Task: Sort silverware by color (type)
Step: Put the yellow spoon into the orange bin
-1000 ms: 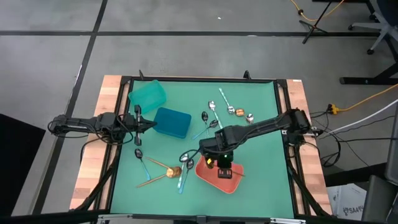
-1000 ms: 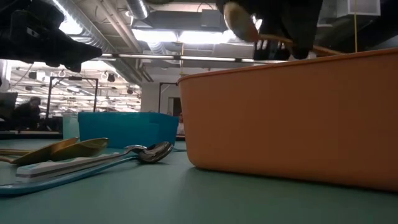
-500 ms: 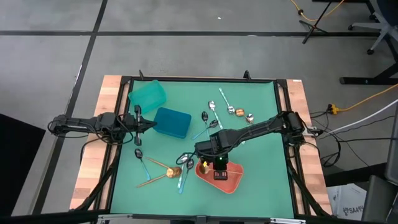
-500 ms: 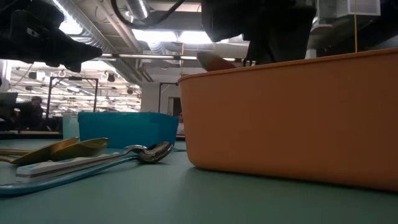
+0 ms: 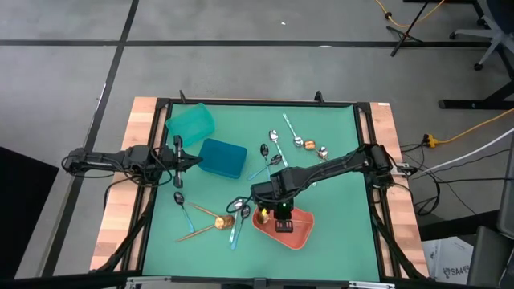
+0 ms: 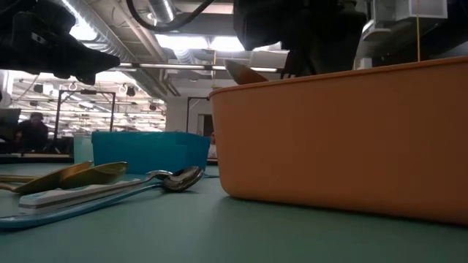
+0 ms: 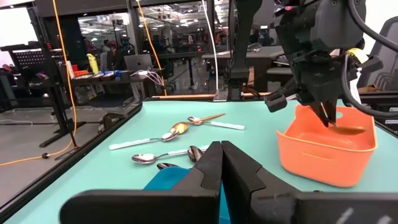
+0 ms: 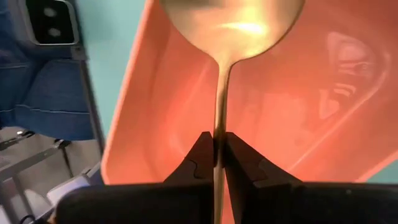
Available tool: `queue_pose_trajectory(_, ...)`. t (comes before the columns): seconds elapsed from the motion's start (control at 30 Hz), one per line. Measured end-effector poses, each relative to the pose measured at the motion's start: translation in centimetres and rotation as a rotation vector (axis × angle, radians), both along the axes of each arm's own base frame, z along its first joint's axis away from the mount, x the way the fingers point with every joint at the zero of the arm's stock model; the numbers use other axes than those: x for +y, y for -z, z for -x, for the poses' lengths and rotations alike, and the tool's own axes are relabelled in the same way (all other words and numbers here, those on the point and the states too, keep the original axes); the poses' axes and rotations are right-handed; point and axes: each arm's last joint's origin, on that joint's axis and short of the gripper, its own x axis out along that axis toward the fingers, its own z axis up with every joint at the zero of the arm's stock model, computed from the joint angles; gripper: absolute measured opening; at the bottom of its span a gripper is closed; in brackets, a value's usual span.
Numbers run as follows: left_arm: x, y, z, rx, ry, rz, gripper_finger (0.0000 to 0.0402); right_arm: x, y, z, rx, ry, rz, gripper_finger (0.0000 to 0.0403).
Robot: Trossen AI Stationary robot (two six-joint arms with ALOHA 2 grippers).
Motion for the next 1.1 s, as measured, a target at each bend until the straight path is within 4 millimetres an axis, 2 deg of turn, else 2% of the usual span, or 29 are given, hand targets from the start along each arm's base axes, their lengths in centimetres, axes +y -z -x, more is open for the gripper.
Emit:
queue_pose_trajectory(0.7,0.00,0.01,0.00,0.000,0.000,0.001,0.0000,-0.02,0.00,0.03,0.005,0.002,-0.001,0.0013)
queue_pose_trajectory(1.1,0.00,0.01,0.00,0.000,0.000,0.001,0.0000,-0.02,0.01,0.02,0.002,0.003,0.006,0.0116)
